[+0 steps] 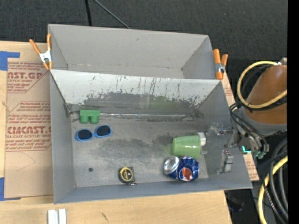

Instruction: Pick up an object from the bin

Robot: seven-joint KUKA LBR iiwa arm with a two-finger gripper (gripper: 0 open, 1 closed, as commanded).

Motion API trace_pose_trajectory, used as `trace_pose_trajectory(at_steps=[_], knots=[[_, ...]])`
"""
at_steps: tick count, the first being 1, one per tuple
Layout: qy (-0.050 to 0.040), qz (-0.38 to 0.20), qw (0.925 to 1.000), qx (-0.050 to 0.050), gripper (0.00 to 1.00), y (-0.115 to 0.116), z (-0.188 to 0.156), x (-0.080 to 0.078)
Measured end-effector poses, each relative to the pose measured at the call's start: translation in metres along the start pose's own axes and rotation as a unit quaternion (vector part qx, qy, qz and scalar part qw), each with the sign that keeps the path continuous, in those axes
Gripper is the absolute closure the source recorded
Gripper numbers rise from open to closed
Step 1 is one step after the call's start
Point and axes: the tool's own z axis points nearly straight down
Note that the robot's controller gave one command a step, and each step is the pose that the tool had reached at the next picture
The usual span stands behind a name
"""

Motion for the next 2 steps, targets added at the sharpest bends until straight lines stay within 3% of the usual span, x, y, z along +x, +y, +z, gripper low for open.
trace_pose_trajectory(at_steps=[1, 2], knots=[[-0.0183, -0.039, 0.9991, 0.004, 0.0, 0.034, 0.09, -0.018], [-0.0101, -0.038, 0.9992, -0.002, 0.0, 0.107, 0.109, -0.026]])
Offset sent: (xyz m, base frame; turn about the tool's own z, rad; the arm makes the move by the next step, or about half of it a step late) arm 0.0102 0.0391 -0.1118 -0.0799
